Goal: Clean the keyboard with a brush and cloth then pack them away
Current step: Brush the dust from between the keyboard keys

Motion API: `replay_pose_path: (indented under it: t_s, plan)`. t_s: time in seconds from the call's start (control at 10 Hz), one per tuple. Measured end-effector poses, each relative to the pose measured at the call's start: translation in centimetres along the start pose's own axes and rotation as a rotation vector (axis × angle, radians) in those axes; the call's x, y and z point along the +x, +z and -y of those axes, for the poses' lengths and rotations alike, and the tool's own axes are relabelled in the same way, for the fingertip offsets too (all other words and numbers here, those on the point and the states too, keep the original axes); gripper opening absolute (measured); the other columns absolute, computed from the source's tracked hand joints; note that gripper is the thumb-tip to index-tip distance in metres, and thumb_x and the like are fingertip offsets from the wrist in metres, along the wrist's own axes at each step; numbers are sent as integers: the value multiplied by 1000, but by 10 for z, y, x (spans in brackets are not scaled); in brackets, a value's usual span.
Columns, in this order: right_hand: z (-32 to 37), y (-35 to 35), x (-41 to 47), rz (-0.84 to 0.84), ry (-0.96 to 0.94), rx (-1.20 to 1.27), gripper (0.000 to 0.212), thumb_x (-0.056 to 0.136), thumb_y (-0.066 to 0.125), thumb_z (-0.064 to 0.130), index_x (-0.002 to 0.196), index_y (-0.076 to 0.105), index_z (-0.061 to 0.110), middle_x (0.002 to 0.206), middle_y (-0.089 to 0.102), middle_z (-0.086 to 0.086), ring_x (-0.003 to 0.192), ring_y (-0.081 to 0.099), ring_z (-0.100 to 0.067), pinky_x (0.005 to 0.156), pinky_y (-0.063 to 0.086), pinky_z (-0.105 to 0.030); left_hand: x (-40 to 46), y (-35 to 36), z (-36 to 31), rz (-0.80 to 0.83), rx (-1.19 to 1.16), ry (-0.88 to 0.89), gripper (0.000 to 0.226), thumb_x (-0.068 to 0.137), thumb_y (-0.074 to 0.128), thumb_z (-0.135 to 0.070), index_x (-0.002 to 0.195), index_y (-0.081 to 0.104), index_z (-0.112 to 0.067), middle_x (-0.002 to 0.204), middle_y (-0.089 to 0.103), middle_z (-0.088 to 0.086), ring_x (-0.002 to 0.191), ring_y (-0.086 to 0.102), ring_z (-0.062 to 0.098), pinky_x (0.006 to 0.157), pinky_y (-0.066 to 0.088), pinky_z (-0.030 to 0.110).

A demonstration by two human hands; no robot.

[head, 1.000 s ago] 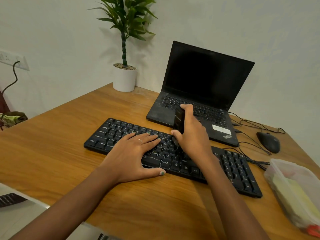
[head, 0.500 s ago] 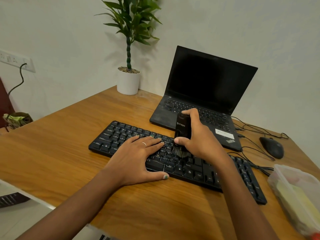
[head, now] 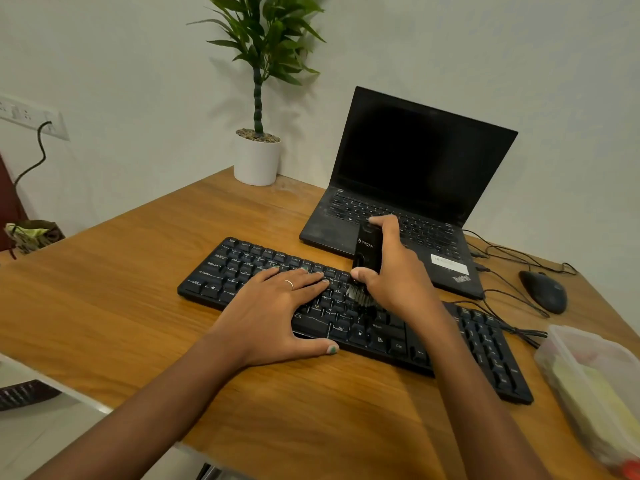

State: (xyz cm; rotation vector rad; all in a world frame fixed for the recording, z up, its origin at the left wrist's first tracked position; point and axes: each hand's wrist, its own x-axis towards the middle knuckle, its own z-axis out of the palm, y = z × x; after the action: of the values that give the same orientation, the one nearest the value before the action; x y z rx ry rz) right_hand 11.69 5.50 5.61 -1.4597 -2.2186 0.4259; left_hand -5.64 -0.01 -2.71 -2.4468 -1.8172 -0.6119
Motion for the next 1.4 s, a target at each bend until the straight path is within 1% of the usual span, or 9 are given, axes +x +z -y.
replay_pose_path:
  t_s: [0.2,0.5,0.6,0.7,0.8,1.0,1.1,1.3,1.4]
  plan:
    - [3,-4,-2,77,-17,52,68,84,67,17,130,21,34,95,50,6,87,59,-17,79,54,-37,0,0,-1,10,-3,-2,101,68,27,-92,151,27,-34,157,24,-18,144,16,1,112,-1,21]
    - [4,-3,-1,44,-16,16,68,85,67,17,131,20,33,87,46,11,84,57,-15,78,53,-37,0,-1,-1,12,0,-2,99,71,33,-91,151,27,-34,157,24,-18,144,16,0,112,0,22]
    - [4,-1,-2,10,-42,-14,70,85,67,17,133,19,32,91,45,10,87,55,-15,82,52,-40,0,-2,0,12,19,-1,99,71,31,-91,152,24,-35,157,22,-19,144,13,-1,112,-1,21]
    - [3,-7,-1,127,-36,57,70,84,68,17,132,21,35,89,47,13,84,57,-12,78,53,-35,0,-2,-1,20,11,-3,101,68,27,-92,152,24,-35,157,22,-19,144,14,-1,112,-1,21]
    - [1,-6,0,49,-8,-3,69,85,67,18,131,19,34,95,48,9,90,59,-18,82,53,-41,0,-2,-2,26,6,-11,103,66,24,-93,152,23,-37,157,21,-20,144,13,-1,112,-2,21]
    - [-3,-14,1,173,10,138,66,81,71,16,125,24,32,101,53,4,89,60,-16,79,56,-38,0,-2,-2,21,-2,-12,103,66,25,-93,151,25,-36,157,23,-19,144,15,0,112,-2,20]
    - [-7,-12,1,19,43,-22,68,82,69,16,128,21,31,100,51,3,90,60,-20,78,56,-40,0,-3,-2,22,5,-10,103,65,24,-93,152,24,-36,157,22,-19,144,14,0,111,-4,19]
    - [-7,-20,1,153,-1,142,66,79,73,16,123,27,31,90,49,10,83,60,-14,75,57,-37,0,-3,-2,16,-8,-7,102,66,26,-92,151,27,-36,156,24,-18,144,17,0,111,-3,20]
    - [-10,-21,2,93,36,113,66,78,74,15,123,26,29,93,50,6,81,60,-16,72,58,-37,0,-3,-2,20,5,-7,103,65,24,-93,151,25,-37,156,22,-20,144,15,-1,111,-3,20]
